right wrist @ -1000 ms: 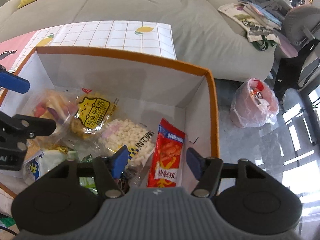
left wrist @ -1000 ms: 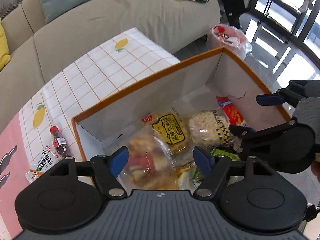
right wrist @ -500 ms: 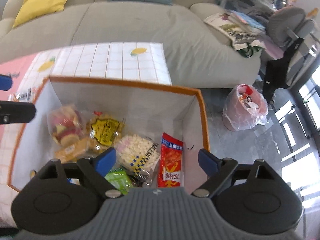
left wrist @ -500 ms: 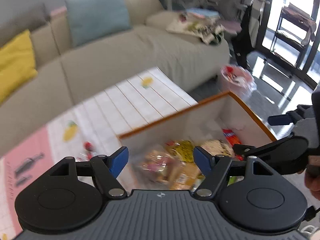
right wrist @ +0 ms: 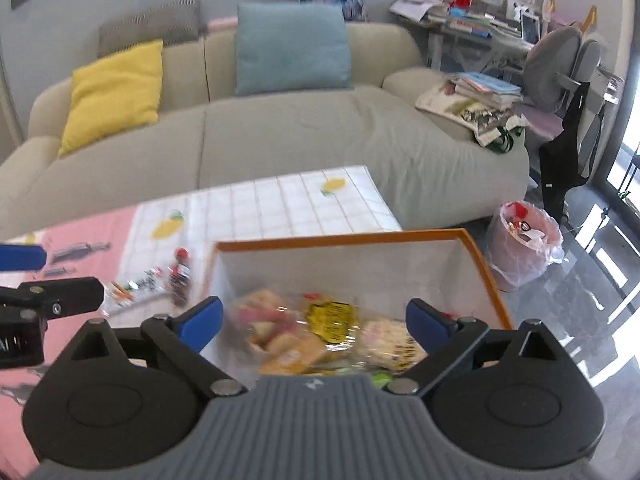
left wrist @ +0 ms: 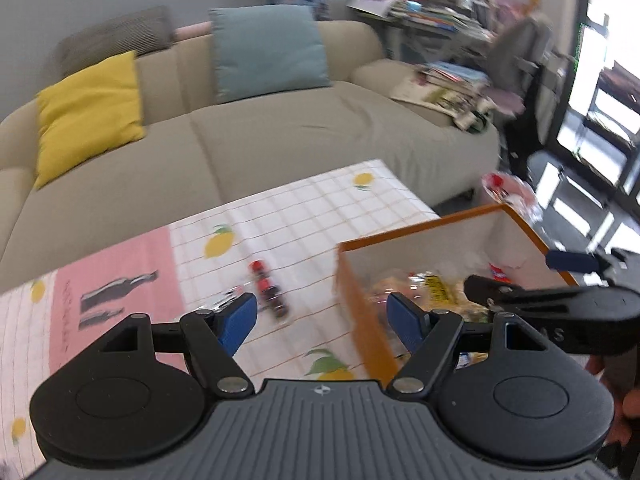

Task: Organize snacks
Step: 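Withdraw both tools from the box toward the white pack and bottle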

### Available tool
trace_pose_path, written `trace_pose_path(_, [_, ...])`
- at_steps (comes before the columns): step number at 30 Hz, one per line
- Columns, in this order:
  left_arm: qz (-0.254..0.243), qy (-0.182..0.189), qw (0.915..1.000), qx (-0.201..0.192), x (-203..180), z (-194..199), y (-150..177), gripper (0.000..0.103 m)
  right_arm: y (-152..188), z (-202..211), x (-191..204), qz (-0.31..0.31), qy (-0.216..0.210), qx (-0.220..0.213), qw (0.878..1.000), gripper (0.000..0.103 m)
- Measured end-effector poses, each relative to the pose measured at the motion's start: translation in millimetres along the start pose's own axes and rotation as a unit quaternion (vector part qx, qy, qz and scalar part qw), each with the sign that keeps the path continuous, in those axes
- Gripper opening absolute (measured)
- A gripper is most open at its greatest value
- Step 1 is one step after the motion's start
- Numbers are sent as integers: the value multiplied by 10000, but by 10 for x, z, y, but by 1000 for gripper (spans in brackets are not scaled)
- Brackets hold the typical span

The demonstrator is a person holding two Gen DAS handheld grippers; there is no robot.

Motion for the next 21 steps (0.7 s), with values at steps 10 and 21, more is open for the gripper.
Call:
trace_pose_path(10, [593,-220,9979,-162,785,187,250,87,174,70,707,45,-313,-204,9993,96])
trace_pose_path(21, [929,-228,9952,195,1304,18,656,87,443,-69,1274,580,-590,-332,9960,95])
Point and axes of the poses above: each gripper's, at about its wrist camera, not at the fingertips, and z roughly against the way its jaws point, x to its left, y to its underside, the point moved 3 cm from there along -z, roughly the way its jaws point, and after that the axes turned 12 degrees about z, right-handed, at the moved point
